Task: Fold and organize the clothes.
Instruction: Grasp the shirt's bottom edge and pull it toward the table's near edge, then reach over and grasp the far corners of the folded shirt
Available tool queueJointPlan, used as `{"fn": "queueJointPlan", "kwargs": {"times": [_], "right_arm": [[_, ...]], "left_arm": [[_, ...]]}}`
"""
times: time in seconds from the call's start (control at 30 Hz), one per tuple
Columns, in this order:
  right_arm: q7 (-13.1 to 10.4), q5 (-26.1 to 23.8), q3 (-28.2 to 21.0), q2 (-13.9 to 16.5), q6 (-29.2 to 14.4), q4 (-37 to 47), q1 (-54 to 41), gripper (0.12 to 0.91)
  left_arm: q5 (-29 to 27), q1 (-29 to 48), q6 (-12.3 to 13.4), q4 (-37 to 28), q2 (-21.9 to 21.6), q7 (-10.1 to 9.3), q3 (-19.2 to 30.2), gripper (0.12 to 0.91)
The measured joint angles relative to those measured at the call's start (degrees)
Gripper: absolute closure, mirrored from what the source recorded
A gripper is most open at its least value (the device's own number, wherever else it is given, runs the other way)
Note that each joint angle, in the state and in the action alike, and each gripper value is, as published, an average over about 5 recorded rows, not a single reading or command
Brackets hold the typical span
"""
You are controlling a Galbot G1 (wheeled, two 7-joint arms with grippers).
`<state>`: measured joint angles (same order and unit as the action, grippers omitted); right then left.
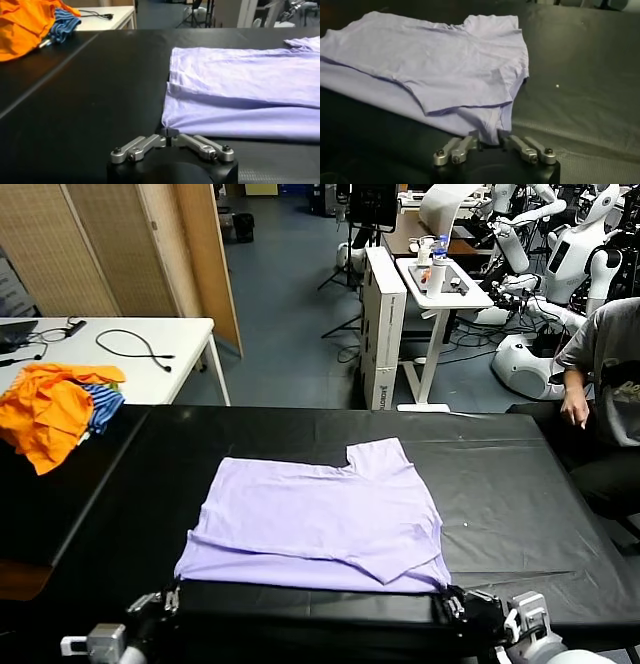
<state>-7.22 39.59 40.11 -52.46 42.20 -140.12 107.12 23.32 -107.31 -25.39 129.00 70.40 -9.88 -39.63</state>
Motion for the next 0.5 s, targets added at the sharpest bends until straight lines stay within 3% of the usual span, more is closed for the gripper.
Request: {"fn": "queueJointPlan", "kwargs": {"times": [0.13,0.2,0.3,0.37,0.5], "right_arm": [[-0.5,3.6,2.4,0.6,0.0,-1.2,-0.6,0.126],[-0.7,5.7,3.4,1.2,0.0,-1.0,-2.4,0.121],[-0.6,8.5,3.5,2.7,0.0,0.6,-6.7,0.119],[-0.4,10.4,2.9,4.1,0.0,2.7,-10.6,0.119],[0.3,15.0,0.1,7.2,0.0,9.3,-20.2,0.118]], "left_arm": [[1.0,0.0,-1.0,1.6,0.0,0.33,-0.9,0.204],[1.5,0.6,-1.6,2.5,-0.1,1.51,-1.7,0.146],[2.8,2.3,-3.5,3.3,-0.7,2.86,-2.7,0.126],[5.1,4.4,-5.4,3.4,-1.3,1.99,-2.9,0.124],[14.1,11.1,-10.0,2.1,-3.2,-2.06,-2.0,0.123]]}}
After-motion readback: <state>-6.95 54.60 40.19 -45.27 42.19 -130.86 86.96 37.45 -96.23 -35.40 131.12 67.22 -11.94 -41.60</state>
